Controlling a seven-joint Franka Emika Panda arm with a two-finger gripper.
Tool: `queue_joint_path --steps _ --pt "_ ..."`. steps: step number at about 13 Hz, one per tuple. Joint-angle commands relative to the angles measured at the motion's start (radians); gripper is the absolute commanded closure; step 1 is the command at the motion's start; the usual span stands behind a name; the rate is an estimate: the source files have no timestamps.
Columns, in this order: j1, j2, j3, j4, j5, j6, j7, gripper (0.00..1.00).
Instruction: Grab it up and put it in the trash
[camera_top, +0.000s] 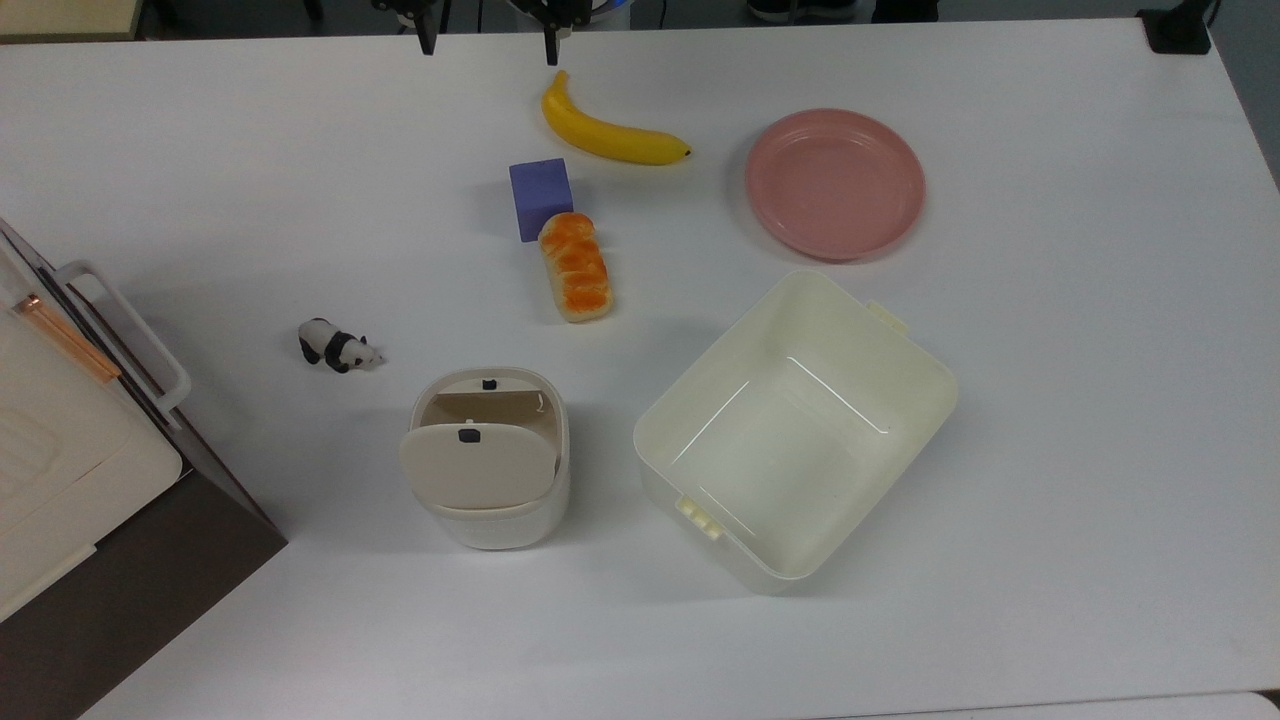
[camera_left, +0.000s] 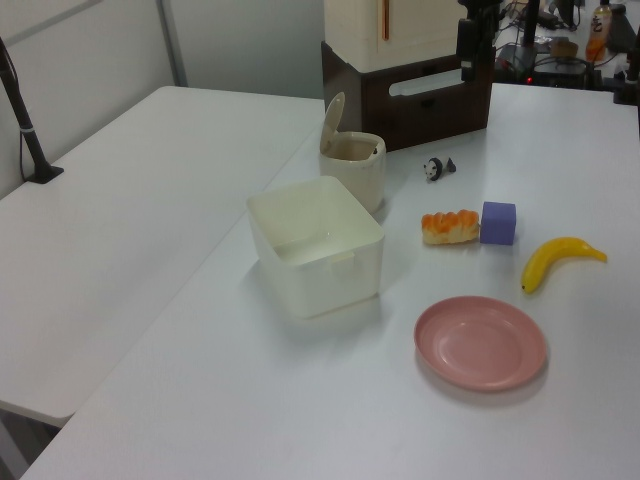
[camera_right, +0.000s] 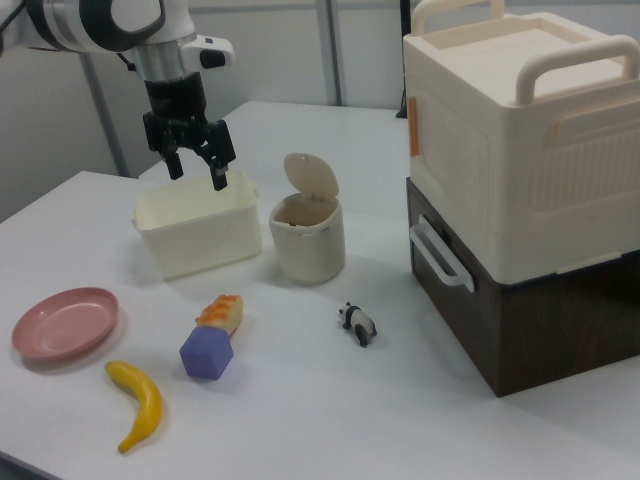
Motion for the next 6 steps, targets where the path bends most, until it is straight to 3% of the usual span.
queue_joint_path --steps 1,6 --pt "0.025 -0.016 -0.019 -0.030 -0.037 0.035 -0.016 0.00" --pt "0.053 -0.002 -0.018 -0.028 -0.064 0.053 -0.016 0.00"
